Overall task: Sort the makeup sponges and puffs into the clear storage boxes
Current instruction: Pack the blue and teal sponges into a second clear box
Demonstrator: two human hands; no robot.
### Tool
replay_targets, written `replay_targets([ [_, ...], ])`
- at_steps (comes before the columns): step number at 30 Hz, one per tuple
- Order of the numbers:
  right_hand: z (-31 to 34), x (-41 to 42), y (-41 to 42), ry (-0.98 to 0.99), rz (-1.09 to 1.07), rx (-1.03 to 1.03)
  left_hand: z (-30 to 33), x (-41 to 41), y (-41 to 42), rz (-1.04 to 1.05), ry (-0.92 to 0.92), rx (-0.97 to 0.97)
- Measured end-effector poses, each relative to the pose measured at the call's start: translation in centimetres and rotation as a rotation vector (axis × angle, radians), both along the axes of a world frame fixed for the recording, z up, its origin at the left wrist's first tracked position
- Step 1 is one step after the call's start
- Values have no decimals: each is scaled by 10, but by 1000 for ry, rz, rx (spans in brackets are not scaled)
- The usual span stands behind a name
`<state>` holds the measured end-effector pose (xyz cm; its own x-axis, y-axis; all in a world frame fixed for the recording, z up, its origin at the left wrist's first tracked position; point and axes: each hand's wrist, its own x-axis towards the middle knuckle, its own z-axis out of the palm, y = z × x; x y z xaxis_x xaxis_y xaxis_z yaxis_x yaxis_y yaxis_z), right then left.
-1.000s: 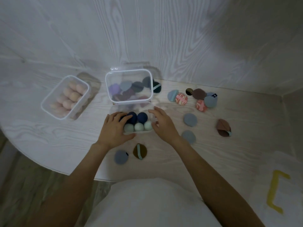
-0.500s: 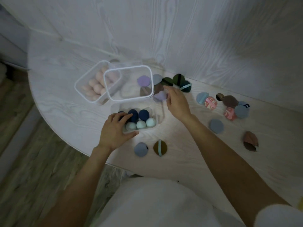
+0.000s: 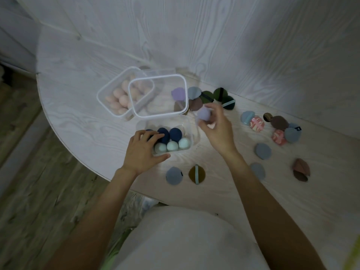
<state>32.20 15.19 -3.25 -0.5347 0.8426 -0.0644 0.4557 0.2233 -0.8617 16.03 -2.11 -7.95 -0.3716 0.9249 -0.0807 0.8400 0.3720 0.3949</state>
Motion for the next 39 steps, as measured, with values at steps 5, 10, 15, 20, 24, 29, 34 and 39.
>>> replay_targets([
  [5, -9, -31, -40, -99, 311, 318, 2, 3, -4, -51, 13, -18],
  [10, -29, -46, -43, -340, 560, 842, 5, 6, -10, -72, -3, -17],
  [15, -40, -49, -46, -460, 685, 800, 9, 4, -5, -83, -10, -92],
  [20, -31, -53, -41, -706, 687, 831, 10, 3, -6, -100, 1, -131],
  [24, -24, -59, -43, -913, 767, 667, 6, 4, -9, -122, -23, -72],
  [29, -18, -67, -59, -834, 652, 656, 3, 3, -8, -162, -25, -26],
  [34, -28, -65, -60, -861, 612, 495, 5, 3, -7, -172, 9, -57],
  [39, -27, -53, -65, -683, 432, 320, 5, 1, -9, -155, -3, -61],
])
